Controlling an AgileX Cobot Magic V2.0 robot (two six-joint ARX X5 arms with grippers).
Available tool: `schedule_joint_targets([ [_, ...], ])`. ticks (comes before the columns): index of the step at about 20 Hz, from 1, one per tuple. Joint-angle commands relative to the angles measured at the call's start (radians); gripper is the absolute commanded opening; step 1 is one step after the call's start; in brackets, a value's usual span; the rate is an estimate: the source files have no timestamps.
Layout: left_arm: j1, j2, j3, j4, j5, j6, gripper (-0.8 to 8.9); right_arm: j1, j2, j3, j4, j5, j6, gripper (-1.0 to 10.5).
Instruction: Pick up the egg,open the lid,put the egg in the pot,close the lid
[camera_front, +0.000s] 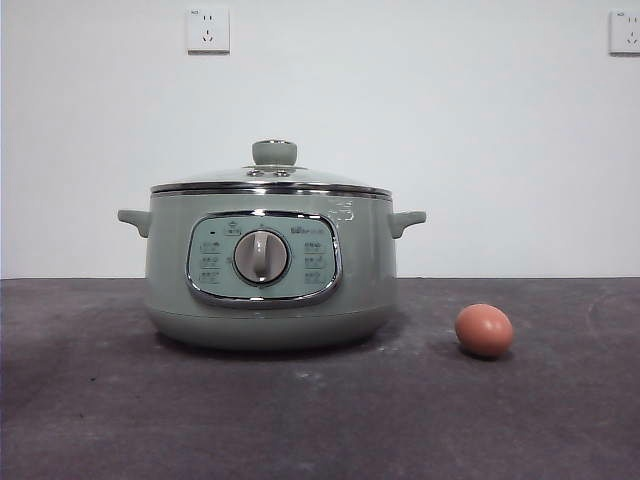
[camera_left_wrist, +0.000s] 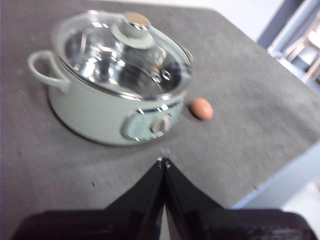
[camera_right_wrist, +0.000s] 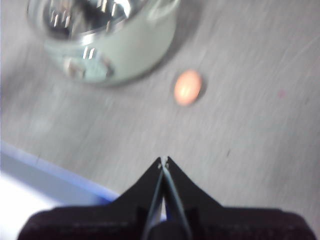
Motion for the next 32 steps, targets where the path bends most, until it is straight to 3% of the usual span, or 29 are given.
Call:
schedule_joint_targets([
  [1,0.0,0.023,0.04,-0.094,0.02,0.101,-0.07,0.015,0.021,0.037,-0.069,-0.002,-0.048,-0.1],
  [5,0.0,0.027,0.05,-0.116,0.015,0.109,0.14,0.015,0.03,0.039,-0.083,-0.001,-0.051,0.1],
  [6,0.0,0.027,0.05,-0.116,0.014,0.105,1.24,0.015,0.03,0.039,-0.081,-0.001,-0.043,0.2],
  [7,0.0,0.027,0.05,-0.116,0.013,0.1,3.51,0.015,0.03,0.039,-0.078,-0.001,-0.037,1.2],
  [8,0.0,0.027,0.05,-0.115,0.012,0.099,6.07,0.015,0.03,0.039,-0.072,-0.001,-0.018,3.2],
  [9,0.0,0.027,0.05,-0.115,0.013,0.099,6.81,0.015,0.03,0.039,-0.066,-0.001,0.002,5.0],
  [10,0.0,0.027,0.05,-0.115,0.013,0.099,6.82,0.015,0.03,0.039,-0.063,-0.001,0.005,6.4],
  [11,0.0,0.027,0.05,-0.115,0.013,0.099,6.82,0.015,0.03,0.039,-0.063,-0.001,0.005,6.5],
  [18,0.0,0.027,0.05,-0.116,0.014,0.099,6.8,0.015,0.082,0.039,0.032,-0.002,0.054,6.5],
  [23,0.0,0.027,0.05,-0.116,0.013,0.099,6.8,0.031,0.232,0.039,0.146,-0.002,0.087,6.3],
  [29,0.0,0.027,0.05,-0.116,0.013,0.099,6.8,0.158,0.495,0.039,0.316,0.014,0.135,6.3],
  [32,0.0,0.027,0.05,-0.116,0.013,0.099,6.8,0.224,0.624,0.039,0.407,0.093,0.156,6.3],
])
